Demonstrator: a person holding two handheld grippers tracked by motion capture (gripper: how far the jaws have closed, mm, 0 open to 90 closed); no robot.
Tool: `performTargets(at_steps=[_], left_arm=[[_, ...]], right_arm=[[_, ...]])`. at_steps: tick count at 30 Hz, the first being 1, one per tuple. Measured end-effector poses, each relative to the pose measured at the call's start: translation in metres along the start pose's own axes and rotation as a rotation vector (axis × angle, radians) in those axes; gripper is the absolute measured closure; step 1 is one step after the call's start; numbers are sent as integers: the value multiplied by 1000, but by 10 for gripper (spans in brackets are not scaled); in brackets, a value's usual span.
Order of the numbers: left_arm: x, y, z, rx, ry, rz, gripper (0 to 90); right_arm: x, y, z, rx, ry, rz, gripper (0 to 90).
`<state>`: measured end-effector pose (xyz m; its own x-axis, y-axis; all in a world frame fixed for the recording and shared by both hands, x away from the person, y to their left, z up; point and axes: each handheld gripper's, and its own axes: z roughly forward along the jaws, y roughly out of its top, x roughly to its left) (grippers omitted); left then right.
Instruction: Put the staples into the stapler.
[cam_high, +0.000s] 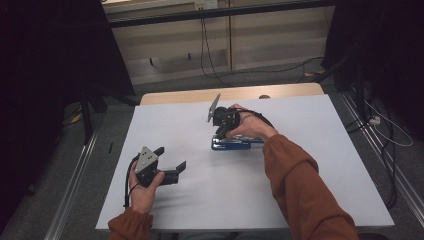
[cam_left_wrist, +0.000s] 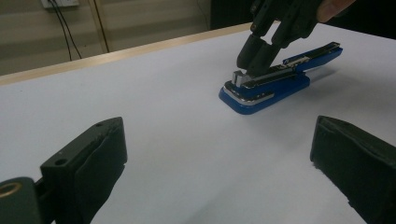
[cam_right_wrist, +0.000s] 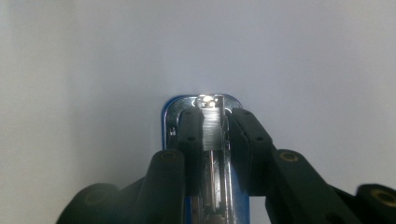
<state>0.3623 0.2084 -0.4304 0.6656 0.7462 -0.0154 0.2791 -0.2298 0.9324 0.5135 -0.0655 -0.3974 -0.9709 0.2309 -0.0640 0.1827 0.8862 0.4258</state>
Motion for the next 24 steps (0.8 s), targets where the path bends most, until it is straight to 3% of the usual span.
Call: performTargets(at_steps=[14,17,18,24], left_arm=[[0,0,0,0,1,0,39],[0,0,0,0,1,3,39],[0,0,0,0,1,3,39],[0,0,0,-1,1,3,39]], right_arm=[[0,-2,-6,-44,-31,50,556],[0,-4,-8,-51,-41,88,476],[-1,-5,-8,-61,-41,71,449],[0,-9,-9,-81,-69,107,282]])
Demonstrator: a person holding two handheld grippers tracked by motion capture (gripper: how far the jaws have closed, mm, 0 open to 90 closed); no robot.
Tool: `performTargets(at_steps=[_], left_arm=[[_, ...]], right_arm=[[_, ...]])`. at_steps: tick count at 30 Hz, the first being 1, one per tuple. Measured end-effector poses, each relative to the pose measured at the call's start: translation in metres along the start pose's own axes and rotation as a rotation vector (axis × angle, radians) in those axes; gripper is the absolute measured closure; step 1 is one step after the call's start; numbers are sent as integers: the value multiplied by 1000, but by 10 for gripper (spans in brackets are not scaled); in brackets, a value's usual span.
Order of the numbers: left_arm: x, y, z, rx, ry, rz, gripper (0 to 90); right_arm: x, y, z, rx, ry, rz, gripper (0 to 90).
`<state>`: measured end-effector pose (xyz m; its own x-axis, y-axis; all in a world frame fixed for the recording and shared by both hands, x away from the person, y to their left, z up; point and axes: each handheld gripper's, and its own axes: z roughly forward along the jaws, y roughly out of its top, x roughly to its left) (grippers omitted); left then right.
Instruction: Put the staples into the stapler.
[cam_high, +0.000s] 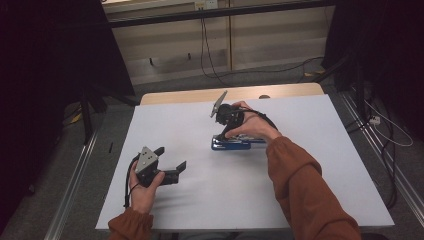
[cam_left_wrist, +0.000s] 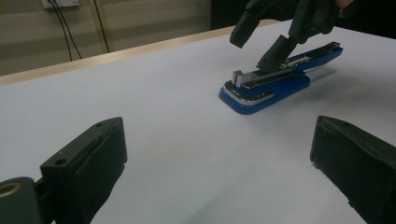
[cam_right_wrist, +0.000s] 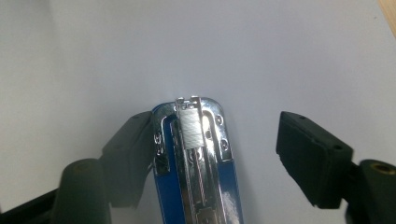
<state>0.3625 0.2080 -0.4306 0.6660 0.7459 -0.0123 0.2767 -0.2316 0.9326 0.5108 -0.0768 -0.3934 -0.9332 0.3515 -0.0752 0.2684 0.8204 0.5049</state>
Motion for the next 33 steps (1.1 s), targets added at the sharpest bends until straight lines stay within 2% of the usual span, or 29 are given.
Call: performTargets(at_steps=[3,4,7,8,10,12,13,20,24,33], left_arm=[[0,0,0,1,0,2,39],[0,0,0,2,0,2,39],[-1,0,1,-3,-1,-4,39],[-1,0,1,-3,0,-3,39],[-1,0,1,-2,2,-3,39],[-1,0,1,-2,1,-3,39],[-1,0,1,-1,1,-3,39],[-1,0,2,-1,0,-3,39],[-1,0,3,2,1,-2,39],[-1,-1,6,4,-1,-6,39]], right_arm=[[0,-2,-1,-10,-12,10,191],[0,-4,-1,-8,-15,29,179],[-2,-7,-4,-42,-20,42,116],[-1,-8,-5,-43,-26,59,106],[-2,-10,-7,-60,-28,65,110],[-2,-11,-9,-73,-40,90,81],[-3,-12,-10,-73,-43,87,64],[0,-17,-14,-91,-66,122,76],[3,-24,-19,-119,-89,131,84],[9,-41,-29,-140,-117,164,85]])
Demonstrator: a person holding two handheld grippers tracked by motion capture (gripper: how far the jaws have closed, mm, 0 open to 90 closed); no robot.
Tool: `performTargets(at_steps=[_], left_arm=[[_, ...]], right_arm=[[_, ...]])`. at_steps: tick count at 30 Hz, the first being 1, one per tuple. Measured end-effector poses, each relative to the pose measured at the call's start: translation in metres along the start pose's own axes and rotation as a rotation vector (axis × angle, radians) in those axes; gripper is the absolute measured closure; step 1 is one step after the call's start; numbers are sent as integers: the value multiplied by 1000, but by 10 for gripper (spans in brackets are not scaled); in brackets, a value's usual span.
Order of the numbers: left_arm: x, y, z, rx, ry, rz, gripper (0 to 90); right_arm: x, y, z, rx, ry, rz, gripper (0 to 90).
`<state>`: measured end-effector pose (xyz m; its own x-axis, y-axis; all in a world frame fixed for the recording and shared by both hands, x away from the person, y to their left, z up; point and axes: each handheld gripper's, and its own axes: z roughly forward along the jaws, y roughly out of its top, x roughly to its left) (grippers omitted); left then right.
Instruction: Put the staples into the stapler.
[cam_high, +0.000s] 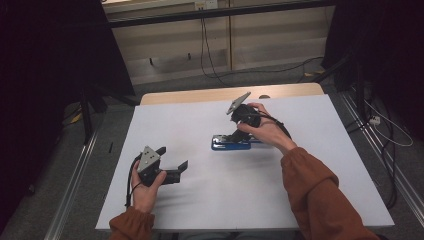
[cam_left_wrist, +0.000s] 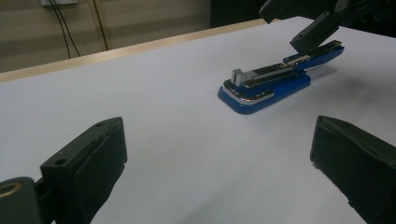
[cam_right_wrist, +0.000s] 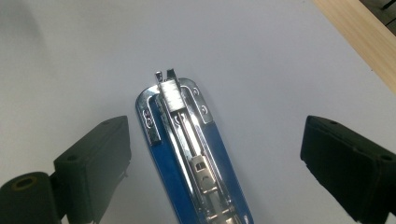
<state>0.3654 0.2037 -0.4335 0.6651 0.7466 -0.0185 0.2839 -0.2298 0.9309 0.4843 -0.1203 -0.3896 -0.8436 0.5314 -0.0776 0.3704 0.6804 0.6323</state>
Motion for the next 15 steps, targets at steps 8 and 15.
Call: performTargets(at_steps=[8,15], left_arm=[[1,0,1,-1,-2,-4,39],[1,0,3,-1,-3,-6,41]], right_arm=[[2,-11,-9,-25,-25,25,86],[2,-23,-18,-55,-59,72,88]])
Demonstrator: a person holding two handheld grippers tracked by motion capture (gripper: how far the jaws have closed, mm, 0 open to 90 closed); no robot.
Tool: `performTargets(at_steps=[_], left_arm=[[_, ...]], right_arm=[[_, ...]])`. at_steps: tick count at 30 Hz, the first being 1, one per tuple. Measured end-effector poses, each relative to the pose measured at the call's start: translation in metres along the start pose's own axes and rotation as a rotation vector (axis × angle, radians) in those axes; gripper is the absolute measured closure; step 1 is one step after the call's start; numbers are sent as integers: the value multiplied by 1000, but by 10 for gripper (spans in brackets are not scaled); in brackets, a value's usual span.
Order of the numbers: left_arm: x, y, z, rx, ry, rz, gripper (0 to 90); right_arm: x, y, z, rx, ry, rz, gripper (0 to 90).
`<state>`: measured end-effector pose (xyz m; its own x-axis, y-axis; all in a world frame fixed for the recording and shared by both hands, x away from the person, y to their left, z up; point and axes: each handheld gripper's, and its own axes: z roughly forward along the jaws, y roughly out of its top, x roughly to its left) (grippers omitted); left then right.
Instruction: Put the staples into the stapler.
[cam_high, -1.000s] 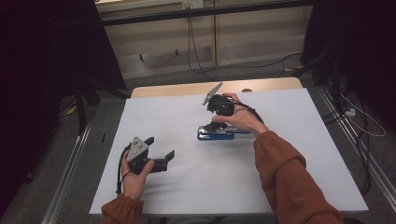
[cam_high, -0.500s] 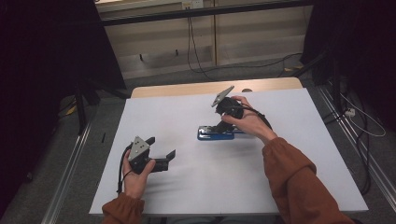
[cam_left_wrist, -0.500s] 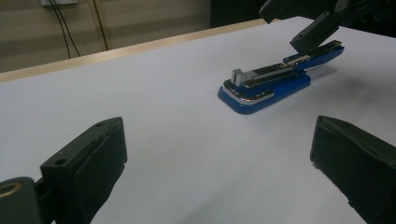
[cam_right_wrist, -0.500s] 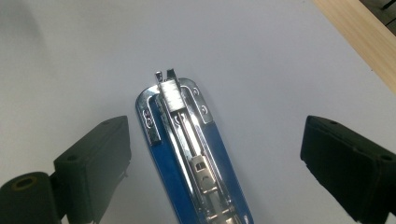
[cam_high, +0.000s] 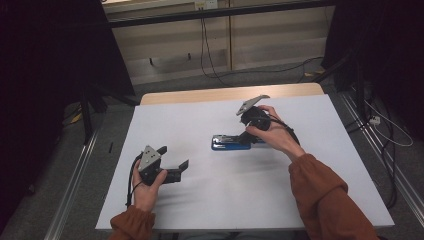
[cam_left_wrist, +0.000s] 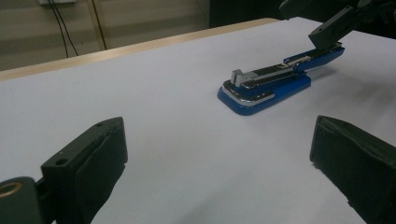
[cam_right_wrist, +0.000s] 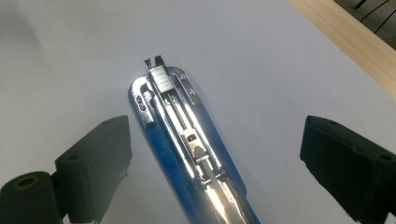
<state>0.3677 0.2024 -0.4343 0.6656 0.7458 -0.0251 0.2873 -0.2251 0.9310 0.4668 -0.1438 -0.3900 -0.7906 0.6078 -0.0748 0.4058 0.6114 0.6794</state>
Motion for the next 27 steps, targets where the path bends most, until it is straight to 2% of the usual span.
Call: performTargets(at_steps=[5,13,27], left_arm=[[0,1,0,-2,4,4,41],[-1,6,-1,-18,16,4,40],[-10,10,10,9,-9,8,38]], right_arm=[[1,-10,-7,-28,-12,36,95],[0,-30,-17,-61,-61,100,94],[-2,-55,-35,-102,-110,149,89]])
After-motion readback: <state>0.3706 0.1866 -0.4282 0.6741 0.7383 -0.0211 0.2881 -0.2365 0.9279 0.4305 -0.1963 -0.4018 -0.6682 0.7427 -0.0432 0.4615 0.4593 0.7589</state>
